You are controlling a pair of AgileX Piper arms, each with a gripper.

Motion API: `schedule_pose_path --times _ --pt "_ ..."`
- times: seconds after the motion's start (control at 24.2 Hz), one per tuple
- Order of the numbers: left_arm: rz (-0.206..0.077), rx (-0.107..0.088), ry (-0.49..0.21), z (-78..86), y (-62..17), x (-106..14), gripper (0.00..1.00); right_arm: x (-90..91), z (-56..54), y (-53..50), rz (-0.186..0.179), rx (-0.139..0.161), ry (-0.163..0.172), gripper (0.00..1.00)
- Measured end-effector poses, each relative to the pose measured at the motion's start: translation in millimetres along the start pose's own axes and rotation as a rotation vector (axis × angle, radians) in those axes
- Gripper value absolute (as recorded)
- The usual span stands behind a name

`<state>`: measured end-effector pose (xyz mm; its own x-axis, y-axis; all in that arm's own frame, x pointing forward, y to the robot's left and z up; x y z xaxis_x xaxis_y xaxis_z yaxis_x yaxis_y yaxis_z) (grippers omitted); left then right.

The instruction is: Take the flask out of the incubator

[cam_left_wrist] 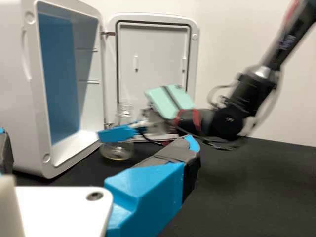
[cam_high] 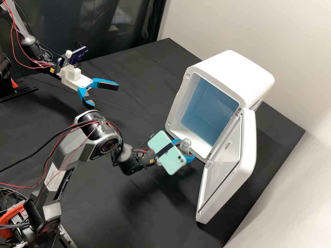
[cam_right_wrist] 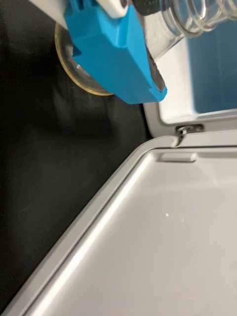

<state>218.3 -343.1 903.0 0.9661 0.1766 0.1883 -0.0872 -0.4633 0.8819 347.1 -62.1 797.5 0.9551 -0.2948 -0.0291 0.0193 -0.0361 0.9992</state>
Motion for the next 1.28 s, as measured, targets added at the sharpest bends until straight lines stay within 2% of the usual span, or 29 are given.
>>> schedule_pose_path --times 0.04,0.12,0.21,0.33,0.41,0.62,0.87,0.91,1.2,1.28 --pt "0.001 -0.002 0.003 -0.6 0.2 -0.2 1.00 -9.7 6.7 -1.5 -0.010 -0.003 0.002 0.00" --pt "0.001 -0.004 0.004 -0.9 0.1 -0.4 1.00 -32.5 19.1 -0.4 -0.011 -0.009 0.025 0.00" --pt "-0.005 -0.007 0.006 -0.7 -1.4 -1.7 1.00 -50.3 28.8 -1.2 -0.028 -0.009 0.020 0.00" --pt "0.000 -0.005 0.011 -1.5 -0.1 -3.0 1.00 -72.0 41.0 -2.3 -0.064 -0.018 0.003 0.00" --pt "0.005 -0.009 0.016 -2.6 1.0 -3.6 1.00 -81.0 43.3 -3.3 -0.068 -0.021 0.018 0.00" --pt "0.005 -0.011 0.016 -2.6 1.0 -3.6 1.00 -89.4 45.7 -7.6 -0.071 -0.017 0.031 0.00" --pt "0.012 -0.007 0.013 -1.7 3.0 -4.1 1.00 -86.7 50.3 -13.0 -0.062 -0.007 0.044 0.00" --pt "0.016 -0.007 0.012 -1.4 3.5 -4.2 1.00 -86.7 50.2 -12.9 -0.061 -0.007 0.046 1.00" --pt "0.020 -0.007 0.009 -1.2 3.9 -4.2 1.00 -86.6 50.6 -13.3 -0.062 -0.007 0.044 1.00" --pt "0.020 -0.007 0.009 -1.2 3.9 -4.2 1.00 -86.5 51.3 -15.4 -0.077 -0.008 0.035 1.00"
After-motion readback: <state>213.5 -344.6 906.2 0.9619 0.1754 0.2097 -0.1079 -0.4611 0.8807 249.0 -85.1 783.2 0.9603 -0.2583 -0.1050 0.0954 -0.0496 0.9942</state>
